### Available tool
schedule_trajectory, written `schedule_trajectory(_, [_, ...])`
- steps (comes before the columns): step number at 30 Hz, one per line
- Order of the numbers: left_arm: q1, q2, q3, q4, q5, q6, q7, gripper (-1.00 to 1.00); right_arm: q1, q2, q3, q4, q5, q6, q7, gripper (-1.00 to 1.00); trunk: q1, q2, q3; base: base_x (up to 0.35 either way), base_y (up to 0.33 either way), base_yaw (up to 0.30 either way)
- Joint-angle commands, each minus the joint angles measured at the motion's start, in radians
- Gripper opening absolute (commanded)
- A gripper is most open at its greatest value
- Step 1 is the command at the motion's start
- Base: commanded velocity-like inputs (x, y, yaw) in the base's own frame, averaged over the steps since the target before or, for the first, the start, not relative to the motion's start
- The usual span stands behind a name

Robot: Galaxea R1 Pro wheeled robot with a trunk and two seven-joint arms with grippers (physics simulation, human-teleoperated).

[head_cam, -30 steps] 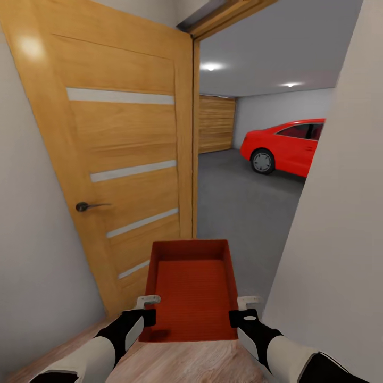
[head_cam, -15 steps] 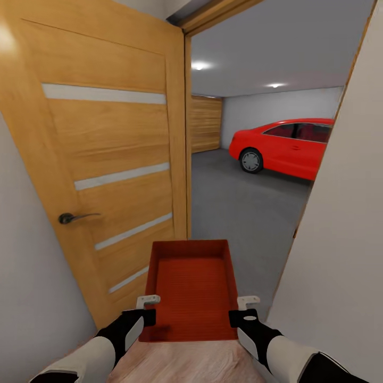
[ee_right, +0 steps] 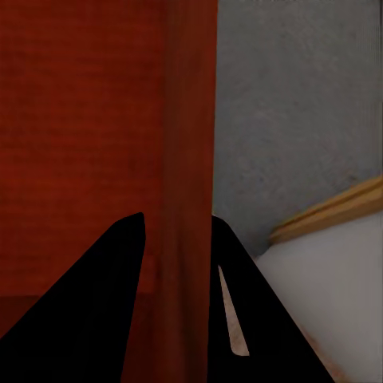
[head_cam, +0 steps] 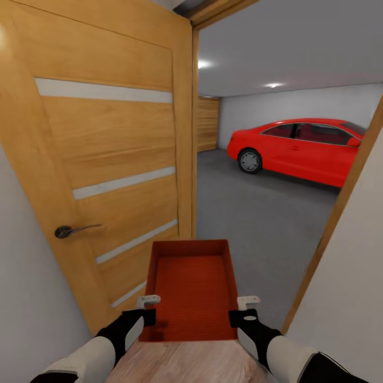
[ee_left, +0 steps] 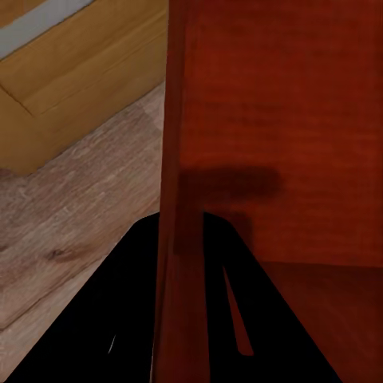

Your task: Move the two storage containers from the living room to the garage. In the garage, place one container on the floor and stack the other container on top of it (either order is fine).

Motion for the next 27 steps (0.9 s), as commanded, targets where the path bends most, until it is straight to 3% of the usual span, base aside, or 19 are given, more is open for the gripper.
schedule_trajectory(1, [0.0,0.003,-0.006,-0.006,-0.002,0.006,0.011,-1.0,-0.001,0.0,0.005,0.008,-0.018,0.001,-0.007,-1.0,0.001,-0.002,-0.002,0.238,0.226,-0.232])
schedule_trajectory(18, [0.0,0.003,-0.006,-0.006,-0.002,0.006,0.011,-1.0,-0.001,0.0,0.006,0.008,-0.018,0.0,-0.007,-1.0,0.001,-0.002,-0.002,0.235,0.219,-0.247])
schedule_trajectory(27, [0.0,0.003,-0.007,-0.006,-0.002,0.006,0.011,-1.0,-0.001,0.0,0.006,0.008,-0.018,0.0,-0.007,-1.0,0.001,-0.002,-0.002,0.069,0.048,-0.249])
